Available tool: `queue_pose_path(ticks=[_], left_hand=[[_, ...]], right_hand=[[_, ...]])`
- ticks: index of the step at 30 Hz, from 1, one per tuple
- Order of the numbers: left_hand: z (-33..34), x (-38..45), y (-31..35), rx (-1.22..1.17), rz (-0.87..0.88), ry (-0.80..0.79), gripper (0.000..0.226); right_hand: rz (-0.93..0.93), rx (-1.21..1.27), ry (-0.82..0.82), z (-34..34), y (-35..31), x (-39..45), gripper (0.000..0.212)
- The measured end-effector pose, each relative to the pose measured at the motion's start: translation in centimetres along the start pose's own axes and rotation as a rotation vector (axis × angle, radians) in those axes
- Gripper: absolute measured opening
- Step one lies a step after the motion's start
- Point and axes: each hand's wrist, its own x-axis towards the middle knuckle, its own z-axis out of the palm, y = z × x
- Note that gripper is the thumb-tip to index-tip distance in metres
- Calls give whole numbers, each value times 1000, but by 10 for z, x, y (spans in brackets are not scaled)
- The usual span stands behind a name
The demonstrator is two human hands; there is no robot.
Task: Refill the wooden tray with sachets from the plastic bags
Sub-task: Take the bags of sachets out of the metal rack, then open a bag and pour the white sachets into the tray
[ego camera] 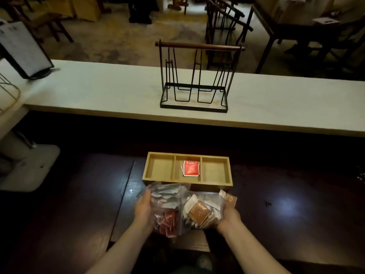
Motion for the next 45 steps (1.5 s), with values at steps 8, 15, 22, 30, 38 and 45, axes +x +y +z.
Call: queue_pose_path(ticks=[8,15,22,30,38,45], left_hand=[[-28,17,14,767,420,-47,39],[-9,-4,27,1141,758,165,106],[20,-19,-4,1840,1027,-291,48],[34,-27,-14,1381,760,-386,40],[56,-73,17,749,344,-517,19],[42,-89,32,522,17,-784,18]], right_hand=[[-82,-94,38,-20,7,9,15],[-395,-416,-66,-31,8,11,10],[-475,-532,-47,-34,5,17,11],[-371,-170,-131,-52,-7,21,15],[-276,-164,-281,-44,-10,13,32],[-324,-451,-264,-39,-1,17,25]])
